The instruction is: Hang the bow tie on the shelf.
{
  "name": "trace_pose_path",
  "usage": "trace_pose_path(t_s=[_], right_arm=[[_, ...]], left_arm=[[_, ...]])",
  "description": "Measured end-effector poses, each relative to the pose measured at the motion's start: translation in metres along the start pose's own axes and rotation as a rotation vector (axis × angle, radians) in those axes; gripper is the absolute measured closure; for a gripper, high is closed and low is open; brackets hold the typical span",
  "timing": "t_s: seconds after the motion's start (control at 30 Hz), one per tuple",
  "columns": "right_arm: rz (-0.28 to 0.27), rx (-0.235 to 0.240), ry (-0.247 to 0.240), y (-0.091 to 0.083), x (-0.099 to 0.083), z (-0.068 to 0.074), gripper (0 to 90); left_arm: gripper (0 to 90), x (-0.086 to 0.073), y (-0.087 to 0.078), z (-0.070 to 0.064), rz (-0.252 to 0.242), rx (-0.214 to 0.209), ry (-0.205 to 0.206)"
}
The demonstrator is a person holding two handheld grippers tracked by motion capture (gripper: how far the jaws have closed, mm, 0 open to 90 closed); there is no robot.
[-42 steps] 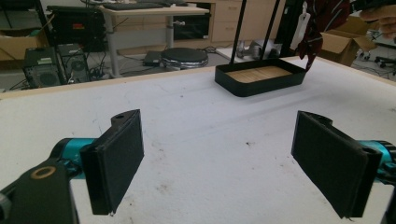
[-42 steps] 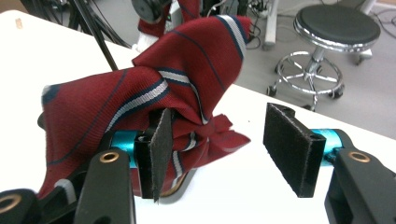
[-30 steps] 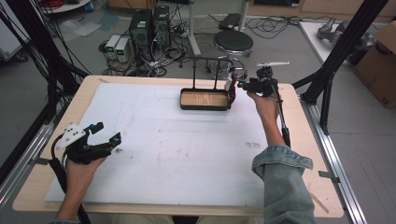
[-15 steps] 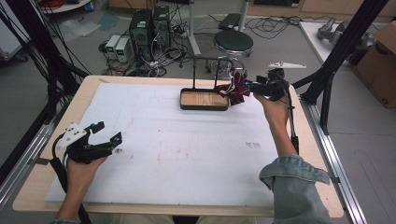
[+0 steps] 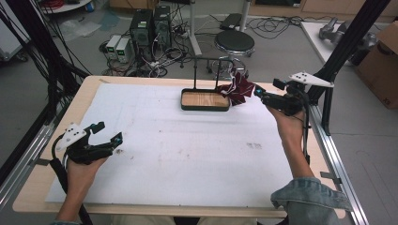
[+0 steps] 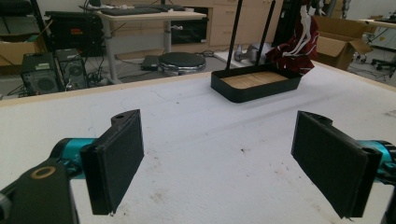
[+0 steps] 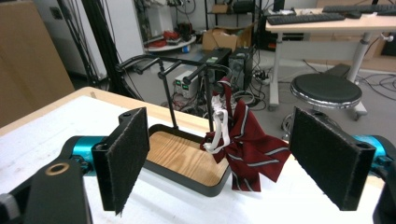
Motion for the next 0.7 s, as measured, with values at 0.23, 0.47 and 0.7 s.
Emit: trace_pose_path(t_s=[0.23, 0.47, 0.7], right_arm=[[-0.043, -0.006, 0.025, -0.025, -0.014, -0.001, 16.5], [-0.071, -0.018, 0.035, -0.043, -0.031, -0.004, 14.9], [-0.11, -0.031, 0.03, -0.062, -0.048, -0.001, 12.4]], left_arm=[[17.1, -0.001, 0.001, -0.001, 0.002, 0.0, 0.003], [17.1, 0.0, -0.001, 0.0, -0.002, 0.005, 0.006], [17.1, 0.0, -0.002, 0.0, -0.002, 0.007, 0.006]])
Point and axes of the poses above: each handheld gripper's, and its own axes: y roughly forward along the jaws, x roughly out of its top, z roughly to its left, the point moved 5 cm from there along y, roughly forward along the jaws, and after that the axes turned 4 degrees about -y, right-handed, at the moved point
